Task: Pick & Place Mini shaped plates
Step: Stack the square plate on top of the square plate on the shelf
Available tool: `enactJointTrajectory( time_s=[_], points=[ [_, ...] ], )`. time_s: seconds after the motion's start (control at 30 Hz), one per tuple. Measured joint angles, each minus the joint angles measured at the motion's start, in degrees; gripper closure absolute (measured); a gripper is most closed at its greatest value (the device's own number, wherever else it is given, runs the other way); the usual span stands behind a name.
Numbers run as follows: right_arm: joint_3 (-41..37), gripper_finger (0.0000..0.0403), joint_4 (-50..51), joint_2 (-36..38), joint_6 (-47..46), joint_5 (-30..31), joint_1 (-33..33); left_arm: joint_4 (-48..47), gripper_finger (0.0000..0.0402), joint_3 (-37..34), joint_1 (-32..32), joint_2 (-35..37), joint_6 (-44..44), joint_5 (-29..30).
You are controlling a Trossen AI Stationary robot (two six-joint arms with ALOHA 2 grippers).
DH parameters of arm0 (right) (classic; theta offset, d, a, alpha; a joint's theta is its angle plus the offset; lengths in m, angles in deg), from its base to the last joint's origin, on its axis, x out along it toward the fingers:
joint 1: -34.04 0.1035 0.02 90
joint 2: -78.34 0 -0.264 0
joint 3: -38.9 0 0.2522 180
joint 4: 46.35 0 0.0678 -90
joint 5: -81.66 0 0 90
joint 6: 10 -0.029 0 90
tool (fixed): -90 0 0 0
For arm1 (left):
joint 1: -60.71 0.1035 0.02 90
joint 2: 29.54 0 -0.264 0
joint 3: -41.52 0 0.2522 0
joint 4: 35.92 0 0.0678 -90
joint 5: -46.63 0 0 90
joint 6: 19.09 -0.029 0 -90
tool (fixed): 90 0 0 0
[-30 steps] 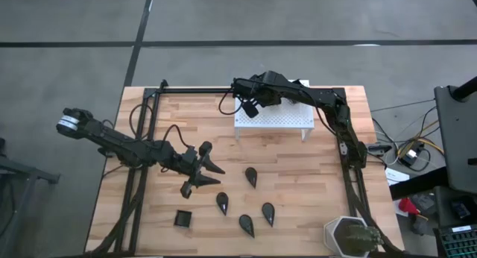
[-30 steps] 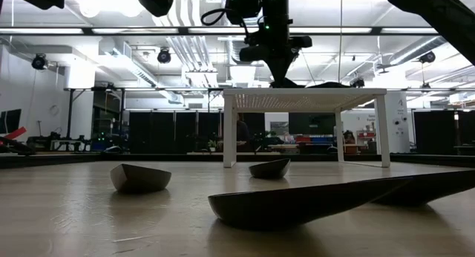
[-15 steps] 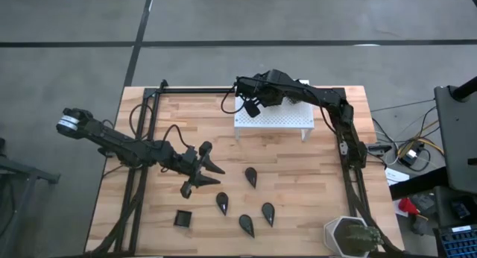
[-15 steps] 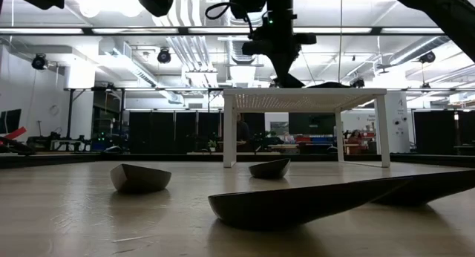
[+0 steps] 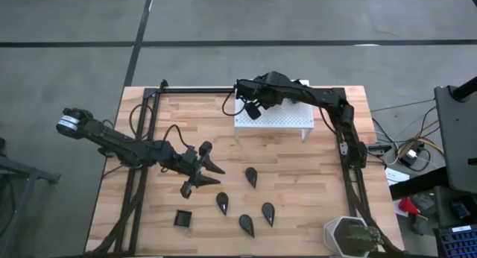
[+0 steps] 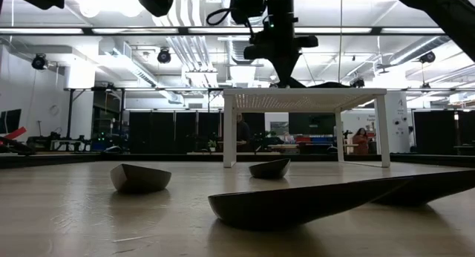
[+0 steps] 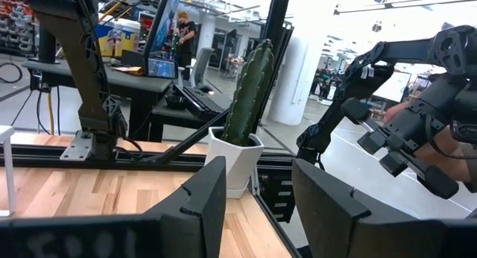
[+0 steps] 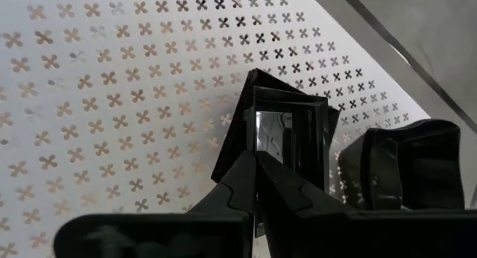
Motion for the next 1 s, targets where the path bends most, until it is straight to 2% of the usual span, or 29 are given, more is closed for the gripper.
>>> enactJointTrajectory(
  time_s=[0.23, 0.67, 1.0],
  points=[
    [-0.2, 0.0386, 0.0, -0.1, 1.8, -0.2, -0.1, 0.0, 0.0254, 0.0, 0.0, 0.0, 0.0, -0.1],
    [-0.3, 0.0291, 0.0, 0.0, 2.4, 3.2, -0.4, 0.0, 0.0254, 0.0, -0.1, 0.0, 0.0, -0.3],
    [-0.2, 0.0258, 0.0, 0.1, 3.9, 4.4, -0.7, 0.1, 0.0254, 0.0, -0.1, 0.0, 0.0, -0.3]
  ],
)
